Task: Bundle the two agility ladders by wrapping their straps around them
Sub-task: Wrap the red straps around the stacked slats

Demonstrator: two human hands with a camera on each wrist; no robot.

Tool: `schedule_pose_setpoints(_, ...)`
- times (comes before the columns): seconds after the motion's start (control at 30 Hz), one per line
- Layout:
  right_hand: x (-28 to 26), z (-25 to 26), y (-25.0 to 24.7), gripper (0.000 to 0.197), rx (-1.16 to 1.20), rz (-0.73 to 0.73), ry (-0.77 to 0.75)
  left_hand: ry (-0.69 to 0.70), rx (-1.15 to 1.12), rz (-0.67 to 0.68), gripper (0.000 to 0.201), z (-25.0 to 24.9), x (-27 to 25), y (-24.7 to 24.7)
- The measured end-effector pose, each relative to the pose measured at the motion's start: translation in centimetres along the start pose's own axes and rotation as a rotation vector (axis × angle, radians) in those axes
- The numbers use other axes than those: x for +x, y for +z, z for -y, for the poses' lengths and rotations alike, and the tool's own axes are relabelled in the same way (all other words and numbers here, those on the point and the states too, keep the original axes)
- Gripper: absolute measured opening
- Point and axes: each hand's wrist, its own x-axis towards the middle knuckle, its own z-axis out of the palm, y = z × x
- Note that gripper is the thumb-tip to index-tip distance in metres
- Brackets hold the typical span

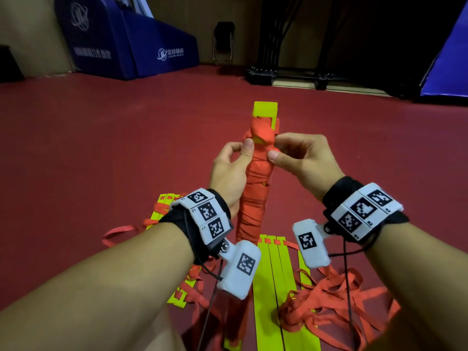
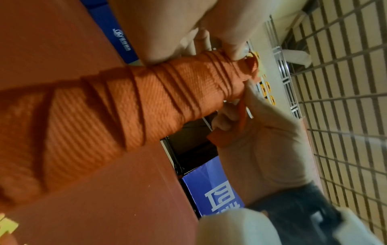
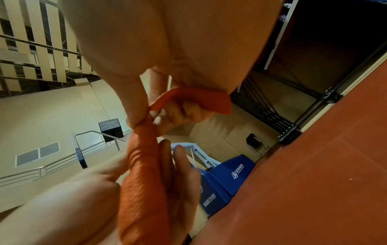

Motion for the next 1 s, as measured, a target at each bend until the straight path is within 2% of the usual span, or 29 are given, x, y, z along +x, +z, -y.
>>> schedule_pose_setpoints(0.1,-0.1,0.3,0.0,0.021,0.038,-0.026,-0.025,-0.089,-0.062,0.031,0.026,-0.3,0.1,-0.3)
schedule_pose_setpoints(0.3,-0.1,0.4,0.3,0.028,0.013,0.008,-0.024,-0.058,-0.023,-0.028,0.028,-0.2,0.2,-0.7)
schedule_pose_setpoints(0.43,-0.1,0.4,0.8,0.026,-0.056,-0.048,-0.025,-0.084,0.036,-0.062,0.031,0.0,0.3,-0.7)
schedule_pose_setpoints(0.6,0.1,-0.1,0.8,0.011,-0.069,-0.204,0.068,-0.109,0.004,0.056,0.024,-0.4,-0.3,-0.4)
schedule_pose_setpoints(0.7,0.4,-0.2,0.5,0.011,-0.049,-0.26,0.11,-0.125,-0.018,0.134,0.017,-0.7,-0.7,0.0)
schedule_pose_setpoints(0.8,0.2,-0.3,0.8,0.014,-0.013,-0.247,0.117,-0.049,0.033,0.163,0.012,0.1,-0.8,0.5)
schedule_pose_setpoints(0.9,0.0,-0.5,0.9,0.013,0.001,-0.22,0.125,0.034,0.091,0.125,0.024,0.9,-0.7,0.6)
schedule_pose_setpoints(1.0,0.0,-0.3,0.6,0.01,0.063,-0.206,0.119,0.043,0.052,0.11,0.012,0.6,-0.3,0.3)
